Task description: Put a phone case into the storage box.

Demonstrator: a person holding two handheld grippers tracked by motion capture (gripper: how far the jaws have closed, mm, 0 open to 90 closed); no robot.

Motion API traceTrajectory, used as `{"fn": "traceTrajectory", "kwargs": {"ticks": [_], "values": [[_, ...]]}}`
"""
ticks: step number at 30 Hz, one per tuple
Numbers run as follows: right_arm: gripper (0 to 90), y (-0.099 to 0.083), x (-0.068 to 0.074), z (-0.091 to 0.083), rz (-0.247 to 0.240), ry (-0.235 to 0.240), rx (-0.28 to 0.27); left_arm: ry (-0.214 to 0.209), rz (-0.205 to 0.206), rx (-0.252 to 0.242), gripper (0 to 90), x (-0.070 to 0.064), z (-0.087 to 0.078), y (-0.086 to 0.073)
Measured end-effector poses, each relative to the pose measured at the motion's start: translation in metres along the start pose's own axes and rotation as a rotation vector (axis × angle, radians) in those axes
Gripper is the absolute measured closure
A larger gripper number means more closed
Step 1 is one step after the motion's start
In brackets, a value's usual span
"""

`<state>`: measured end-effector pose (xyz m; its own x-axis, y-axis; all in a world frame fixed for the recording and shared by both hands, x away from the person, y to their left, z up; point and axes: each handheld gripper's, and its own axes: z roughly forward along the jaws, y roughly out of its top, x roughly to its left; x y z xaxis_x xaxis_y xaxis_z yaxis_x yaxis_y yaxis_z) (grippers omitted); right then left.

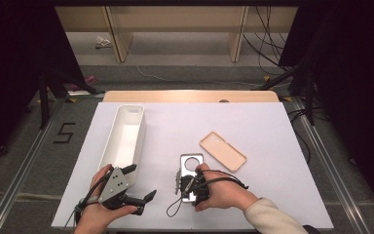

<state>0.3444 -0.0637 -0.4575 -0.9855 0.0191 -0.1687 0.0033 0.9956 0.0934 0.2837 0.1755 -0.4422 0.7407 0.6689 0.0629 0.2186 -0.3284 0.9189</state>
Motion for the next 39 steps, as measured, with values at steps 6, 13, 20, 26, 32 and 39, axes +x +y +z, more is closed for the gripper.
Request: {"fn": "traceTrajectory", "kwargs": {"ticks": [6, 13, 20, 26, 32, 39], "values": [[40.9, 0.001, 0.000, -0.001, -0.011, 0.022, 0.008, 0.002, 0.003, 0.003, 2.2, 0.000, 0.000, 0.000], [54.9, 0.003, 0.002, -0.002, -0.030, 0.066, 0.017, 0.001, 0.007, 0.003, 2.2, 0.000, 0.000, 0.000], [66.1, 0.004, 0.004, -0.002, -0.045, 0.089, 0.019, 0.002, 0.002, 0.002, 2.2, 0.000, 0.000, 0.000], [74.4, 0.005, 0.007, -0.003, -0.053, 0.088, 0.020, -0.001, 0.002, -0.001, 2.2, 0.000, 0.000, 0.000], [83.0, 0.006, 0.009, -0.004, -0.041, 0.101, 0.026, -0.002, 0.003, -0.001, 2.2, -0.001, 0.000, 0.000], [88.4, 0.007, 0.009, -0.004, -0.044, 0.112, 0.038, -0.002, 0.003, -0.001, 2.2, -0.001, 0.000, 0.000]]}}
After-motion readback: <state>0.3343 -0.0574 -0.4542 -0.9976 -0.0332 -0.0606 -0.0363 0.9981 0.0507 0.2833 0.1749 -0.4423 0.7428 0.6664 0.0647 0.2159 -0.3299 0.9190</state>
